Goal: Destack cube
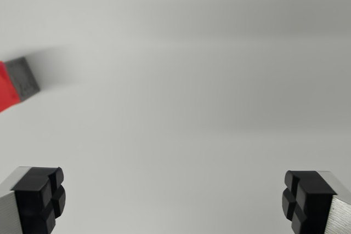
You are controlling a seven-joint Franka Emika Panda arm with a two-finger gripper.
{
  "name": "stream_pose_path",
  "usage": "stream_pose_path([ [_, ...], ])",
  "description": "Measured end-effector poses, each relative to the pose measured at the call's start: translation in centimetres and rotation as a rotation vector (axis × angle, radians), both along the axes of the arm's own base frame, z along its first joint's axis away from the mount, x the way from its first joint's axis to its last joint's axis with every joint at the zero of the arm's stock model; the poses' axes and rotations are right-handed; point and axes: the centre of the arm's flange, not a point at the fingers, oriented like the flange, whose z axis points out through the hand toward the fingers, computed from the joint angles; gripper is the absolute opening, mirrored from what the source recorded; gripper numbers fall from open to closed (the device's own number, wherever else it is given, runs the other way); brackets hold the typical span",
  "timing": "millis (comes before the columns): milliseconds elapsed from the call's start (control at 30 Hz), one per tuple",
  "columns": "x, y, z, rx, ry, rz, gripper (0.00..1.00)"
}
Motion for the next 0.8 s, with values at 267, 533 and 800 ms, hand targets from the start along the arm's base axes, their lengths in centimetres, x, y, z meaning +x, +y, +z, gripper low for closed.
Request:
stream_pose_path([
  [267,-0.1,1.7,-1.1,0.001,-0.001,0.024,1.0],
  [533,-0.3,3.7,-2.4,0.003,-0.001,0.051,1.0],
  [800,-0.4,5.7,-3.8,0.005,-0.002,0.078,1.0],
])
